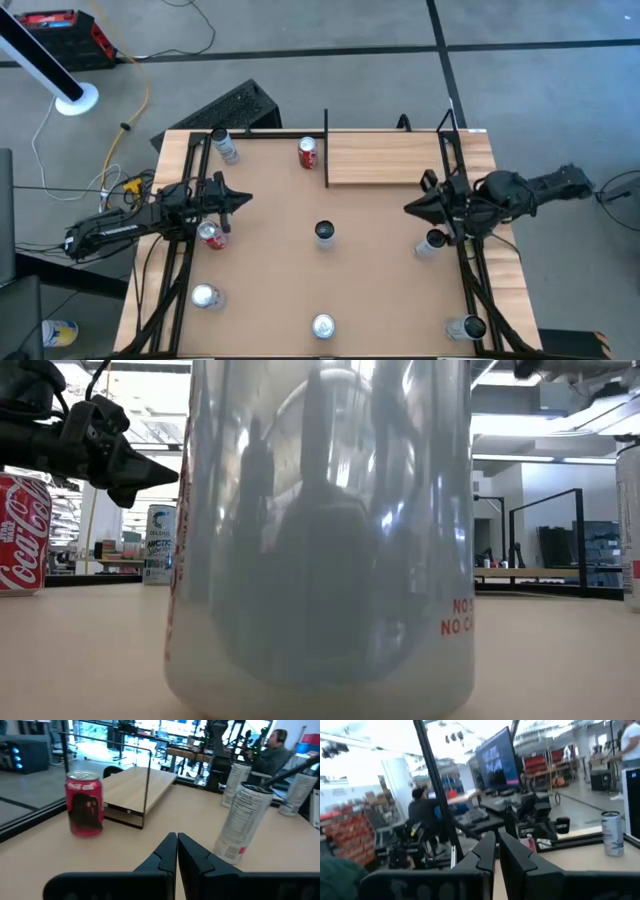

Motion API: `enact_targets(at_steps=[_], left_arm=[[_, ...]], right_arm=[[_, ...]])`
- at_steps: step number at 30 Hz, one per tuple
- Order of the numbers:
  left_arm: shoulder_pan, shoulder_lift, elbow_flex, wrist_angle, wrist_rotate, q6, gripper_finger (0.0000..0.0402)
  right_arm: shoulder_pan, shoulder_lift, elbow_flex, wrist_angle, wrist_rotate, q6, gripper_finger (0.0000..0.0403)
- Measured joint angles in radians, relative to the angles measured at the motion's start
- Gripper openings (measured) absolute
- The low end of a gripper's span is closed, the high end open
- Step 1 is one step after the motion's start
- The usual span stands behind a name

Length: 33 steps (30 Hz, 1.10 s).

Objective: Place canned beverage on shelf
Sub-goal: Put the left white-pink soda can on the shelf

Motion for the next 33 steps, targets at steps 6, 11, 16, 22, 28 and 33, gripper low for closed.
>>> enact_targets(at_steps=[6,11,16,22,28,33], left_arm=[[0.0,0.0,0.0,-0.029,-0.039,0.0,0.0],[0.0,0.0,0.0,-0.034,-0.042,0.0,0.0],[0.0,0.0,0.0,-0.034,-0.029,-0.016,0.0],[0.0,0.0,0.0,-0.035,-0.027,-0.026,0.0],[0.0,0.0,0.0,-0.033,-0.039,0.033,0.0],[0.0,0.0,0.0,-0.033,-0.039,0.044,0.0]], right_arm=[[0.097,0.192,0.281,-0.226,0.05,-0.067,0.0049],[0.16,0.316,0.465,-0.309,0.053,-0.176,0.0049],[0.182,0.412,0.621,-0.585,0.053,-0.112,0.0049],[0.192,0.494,0.817,-1.008,0.083,0.258,0.0056],[0.222,0.573,0.894,-1.376,0.178,0.479,0.0079],[0.197,0.624,0.895,-1.552,0.185,0.55,0.0115]])
